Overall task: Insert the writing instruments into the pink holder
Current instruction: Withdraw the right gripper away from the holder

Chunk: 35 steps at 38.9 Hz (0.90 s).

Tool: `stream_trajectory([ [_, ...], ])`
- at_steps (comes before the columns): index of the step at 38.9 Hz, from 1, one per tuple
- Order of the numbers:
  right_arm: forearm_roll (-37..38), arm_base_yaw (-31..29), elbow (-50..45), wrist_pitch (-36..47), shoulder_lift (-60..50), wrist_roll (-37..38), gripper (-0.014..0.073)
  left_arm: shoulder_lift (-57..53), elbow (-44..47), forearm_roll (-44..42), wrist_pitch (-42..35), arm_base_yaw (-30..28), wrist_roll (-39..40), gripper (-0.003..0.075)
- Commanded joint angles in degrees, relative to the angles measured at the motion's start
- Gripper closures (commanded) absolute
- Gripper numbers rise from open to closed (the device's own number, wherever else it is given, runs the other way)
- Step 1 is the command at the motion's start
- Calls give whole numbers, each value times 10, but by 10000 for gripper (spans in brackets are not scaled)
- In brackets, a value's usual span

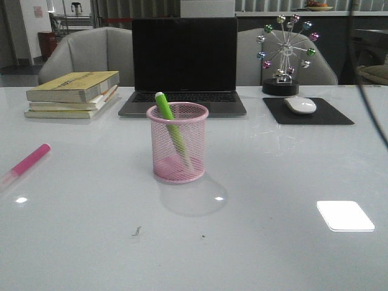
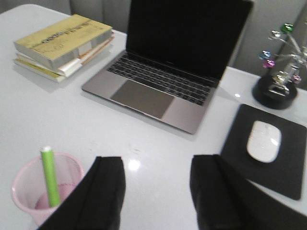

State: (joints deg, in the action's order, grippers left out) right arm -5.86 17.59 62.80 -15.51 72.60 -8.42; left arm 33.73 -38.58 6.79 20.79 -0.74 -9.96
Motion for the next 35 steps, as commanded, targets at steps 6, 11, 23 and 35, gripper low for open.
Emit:
stream_trajectory([
  [6,13,-113,-59,-48,-158,-2,158,4,-21,6,-64,3,3,274],
  [11,13,-176,-128,-66,-253,-2,158,4,-21,6,-59,3,3,274],
  [23,12,-190,-253,-144,-397,-1,158,4,-21,6,-46,3,3,274],
  [35,12,-190,-263,-142,-399,-1,158,48,-25,16,-24,3,3,274],
])
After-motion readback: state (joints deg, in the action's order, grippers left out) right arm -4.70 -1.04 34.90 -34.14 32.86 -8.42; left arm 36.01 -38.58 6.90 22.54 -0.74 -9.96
